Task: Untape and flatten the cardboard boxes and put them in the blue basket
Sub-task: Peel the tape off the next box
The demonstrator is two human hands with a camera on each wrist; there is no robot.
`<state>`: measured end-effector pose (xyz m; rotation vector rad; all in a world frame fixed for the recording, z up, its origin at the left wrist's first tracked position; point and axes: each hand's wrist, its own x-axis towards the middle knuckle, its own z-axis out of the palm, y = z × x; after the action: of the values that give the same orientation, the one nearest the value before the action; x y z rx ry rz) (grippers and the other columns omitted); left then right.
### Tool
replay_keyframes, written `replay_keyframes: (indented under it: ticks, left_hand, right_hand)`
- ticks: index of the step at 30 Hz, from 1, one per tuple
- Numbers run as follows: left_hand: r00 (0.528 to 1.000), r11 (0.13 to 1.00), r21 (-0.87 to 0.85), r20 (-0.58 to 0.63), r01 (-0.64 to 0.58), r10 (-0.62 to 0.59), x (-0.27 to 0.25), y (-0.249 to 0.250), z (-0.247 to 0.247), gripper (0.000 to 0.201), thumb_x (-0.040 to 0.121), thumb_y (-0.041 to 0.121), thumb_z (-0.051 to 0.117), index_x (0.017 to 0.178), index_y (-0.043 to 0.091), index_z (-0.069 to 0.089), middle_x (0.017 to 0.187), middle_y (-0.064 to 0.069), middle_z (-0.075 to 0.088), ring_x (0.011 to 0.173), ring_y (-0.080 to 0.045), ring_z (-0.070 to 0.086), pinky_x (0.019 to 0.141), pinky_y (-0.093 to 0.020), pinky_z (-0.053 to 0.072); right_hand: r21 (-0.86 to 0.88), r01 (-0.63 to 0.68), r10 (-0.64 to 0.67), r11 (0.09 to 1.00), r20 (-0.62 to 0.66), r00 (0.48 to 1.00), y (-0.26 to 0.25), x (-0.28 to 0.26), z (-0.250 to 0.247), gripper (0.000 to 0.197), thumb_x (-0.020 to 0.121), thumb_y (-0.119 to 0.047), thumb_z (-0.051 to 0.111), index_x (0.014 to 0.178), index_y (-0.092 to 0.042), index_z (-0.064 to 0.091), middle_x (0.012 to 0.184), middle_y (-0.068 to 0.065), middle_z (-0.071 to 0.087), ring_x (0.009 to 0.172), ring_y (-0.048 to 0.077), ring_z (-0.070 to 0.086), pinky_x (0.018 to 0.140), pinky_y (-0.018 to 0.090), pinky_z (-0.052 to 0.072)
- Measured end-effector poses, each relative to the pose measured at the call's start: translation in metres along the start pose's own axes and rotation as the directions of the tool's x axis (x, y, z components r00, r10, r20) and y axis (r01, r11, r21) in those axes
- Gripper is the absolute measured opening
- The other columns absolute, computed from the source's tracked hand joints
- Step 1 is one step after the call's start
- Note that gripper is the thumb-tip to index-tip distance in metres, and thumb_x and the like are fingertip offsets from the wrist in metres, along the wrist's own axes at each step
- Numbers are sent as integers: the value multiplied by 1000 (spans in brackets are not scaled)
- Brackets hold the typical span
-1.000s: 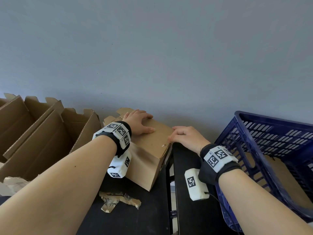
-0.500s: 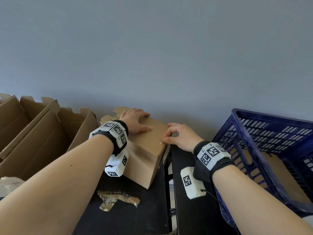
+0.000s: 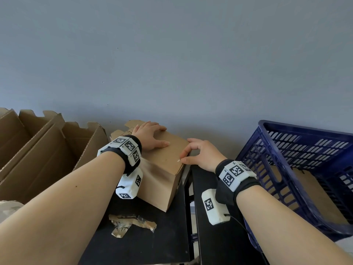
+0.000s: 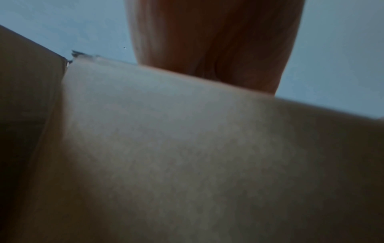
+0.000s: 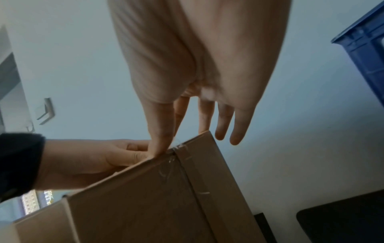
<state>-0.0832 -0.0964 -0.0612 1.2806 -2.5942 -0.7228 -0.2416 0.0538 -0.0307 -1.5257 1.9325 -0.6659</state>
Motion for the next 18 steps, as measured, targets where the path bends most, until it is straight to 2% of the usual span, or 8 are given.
replay_keyframes:
  ticks: [2,5,7,10,11,13,15,18]
  left_hand:
    - [1000,1000,-3,-3,0,0,0,-1,0,63,81,55,62,138,38,40,153,4,26,145,-17,11,118,-44,1]
    - [1000,1000,-1,-2,-2,2,0,-1,0,64,81,56,62,138,38,39,153,4,26,145,-17,12,118,-44,1]
    - [1000,1000,-5,-1,-3,3,0,-1,0,64,81,55,62,138,38,40,153,4,26,145,-17,12,118,-45,1]
    - [1000,1000,-4,0,-4,4,0,0,0,63,81,55,61,138,38,40,153,4,26,145,-18,12,118,-45,2]
    - [1000,1000,-3,2,-5,5,0,0,0,63,81,55,61,138,38,40,153,4,27,145,-18,12,118,-45,2]
    - [1000,1000,-3,2,-4,4,1,0,0,63,81,55,62,138,38,40,152,4,27,145,-17,12,118,-45,2]
    - [1000,1000,-4,2,1,-1,2,0,0,63,81,55,62,138,38,40,152,4,27,145,-17,12,118,-45,2]
    - [1000,1000,9,1,4,-4,2,1,0,64,80,57,61,138,38,39,152,4,27,145,-17,13,118,-45,2]
  right_hand:
    - [-21,-1,1,1000,-8,1000,-2,2,1,15,79,-15,74,75,-28,66,150,4,36,141,10,27,96,19,16]
    - [-33,-24,26,999,68,997,-2,4,-2,21,81,-18,72,70,-33,62,152,2,33,142,11,24,104,25,15]
    - [-12,-51,52,999,108,993,0,2,-7,16,83,-18,71,73,-29,64,150,-1,36,142,9,24,106,26,15]
    - [90,-78,66,993,130,989,4,-3,-14,14,83,-11,69,74,-20,65,126,2,59,118,8,47,92,11,28]
    - [119,-97,81,988,131,988,5,-5,-15,15,83,-10,69,72,-20,65,115,3,64,107,9,52,87,12,33]
    - [157,-141,123,977,119,985,7,-5,-14,14,83,-15,69,71,-21,68,98,0,68,99,13,56,89,21,41]
    - [200,-187,176,962,73,982,8,-4,-8,14,81,-30,72,72,-18,72,100,6,70,103,19,60,96,33,49]
    - [250,-189,213,950,-71,974,7,-2,4,31,67,-39,81,70,-10,70,93,16,70,97,28,65,87,45,55]
